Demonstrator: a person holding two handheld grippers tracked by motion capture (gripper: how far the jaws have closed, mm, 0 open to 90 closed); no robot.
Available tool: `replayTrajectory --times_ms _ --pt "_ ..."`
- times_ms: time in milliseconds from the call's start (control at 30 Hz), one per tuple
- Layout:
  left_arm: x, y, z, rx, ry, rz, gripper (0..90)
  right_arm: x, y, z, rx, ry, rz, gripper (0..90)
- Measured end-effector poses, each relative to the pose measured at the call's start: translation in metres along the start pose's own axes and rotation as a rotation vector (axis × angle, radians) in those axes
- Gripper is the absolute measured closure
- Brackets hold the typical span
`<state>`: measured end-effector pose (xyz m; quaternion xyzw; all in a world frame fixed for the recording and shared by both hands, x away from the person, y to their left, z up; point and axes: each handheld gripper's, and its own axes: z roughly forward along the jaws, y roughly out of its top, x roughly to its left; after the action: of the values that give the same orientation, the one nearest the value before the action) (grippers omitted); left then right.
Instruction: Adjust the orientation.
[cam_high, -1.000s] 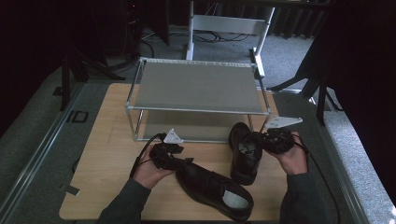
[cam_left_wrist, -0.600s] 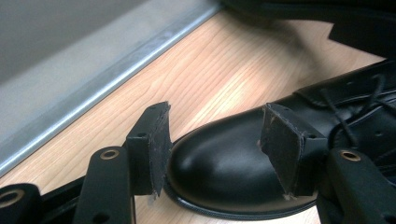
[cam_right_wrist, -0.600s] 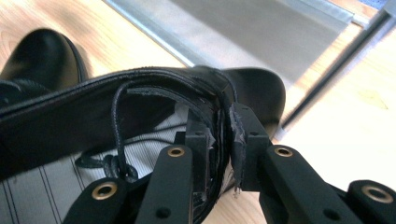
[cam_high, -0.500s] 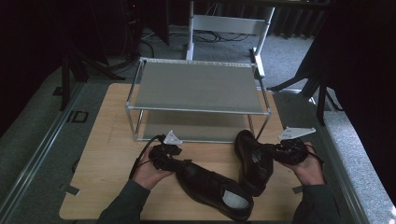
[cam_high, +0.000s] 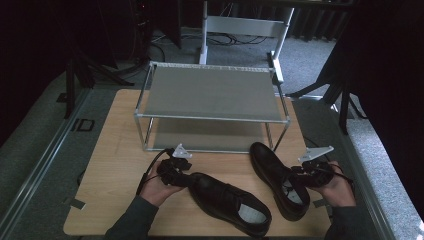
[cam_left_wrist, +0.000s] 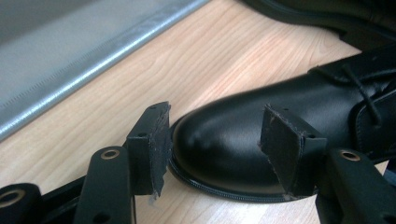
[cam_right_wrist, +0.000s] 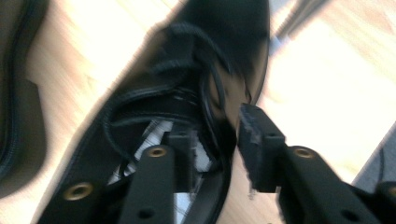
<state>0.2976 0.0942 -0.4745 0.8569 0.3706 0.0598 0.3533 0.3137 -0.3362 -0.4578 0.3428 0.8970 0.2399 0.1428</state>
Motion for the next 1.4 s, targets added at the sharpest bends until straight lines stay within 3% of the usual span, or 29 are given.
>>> replayTrajectory --times_ms 100,167,233,300,400,533,600,667,867,1067,1233,1400 --pt "-0.001 -0.005 0.002 0.010 -0.003 -0.008 43.4 -0.004 -0.015 0.003 -0.071 0.024 0.114 52.8" --pt "-0.002 -0.010 0.003 0.018 -0.008 -0.011 43.3 -0.006 -0.021 0.008 -0.078 0.032 0.159 52.6" --pt "-0.004 -0.015 0.004 0.025 -0.016 -0.016 43.4 -0.006 -0.023 0.015 -0.061 0.033 0.180 54.5" --pt "-0.006 -0.021 0.004 0.030 -0.038 -0.017 43.7 -0.006 -0.022 0.021 -0.037 0.036 0.186 62.3" --pt "-0.012 -0.029 0.004 0.028 -0.070 -0.022 44.7 -0.006 -0.018 0.022 -0.044 0.012 0.175 72.7" --pt "-0.023 -0.040 0.006 0.027 -0.113 0.003 47.4 -0.002 -0.013 0.021 -0.059 -0.001 0.146 75.4" --pt "-0.028 -0.043 0.009 0.028 -0.117 0.024 50.6 -0.001 -0.009 0.023 -0.071 0.020 0.144 76.2" --pt "-0.032 -0.047 0.011 0.029 -0.150 0.035 53.4 0.002 -0.002 0.028 -0.086 0.046 0.129 76.9" --pt "-0.051 -0.054 0.021 0.044 -0.232 0.070 57.7 0.015 0.028 0.046 -0.116 0.122 0.034 77.9" --pt "-0.078 -0.056 0.037 0.075 -0.318 0.130 59.2 0.030 0.053 0.059 -0.100 0.164 -0.016 78.2" --pt "-0.088 -0.052 0.052 0.090 -0.373 0.138 62.3 0.039 0.053 0.060 -0.096 0.162 -0.033 77.6" --pt "-0.094 -0.043 0.065 0.110 -0.363 0.171 69.6 0.036 0.050 0.059 -0.101 0.182 -0.035 77.6"
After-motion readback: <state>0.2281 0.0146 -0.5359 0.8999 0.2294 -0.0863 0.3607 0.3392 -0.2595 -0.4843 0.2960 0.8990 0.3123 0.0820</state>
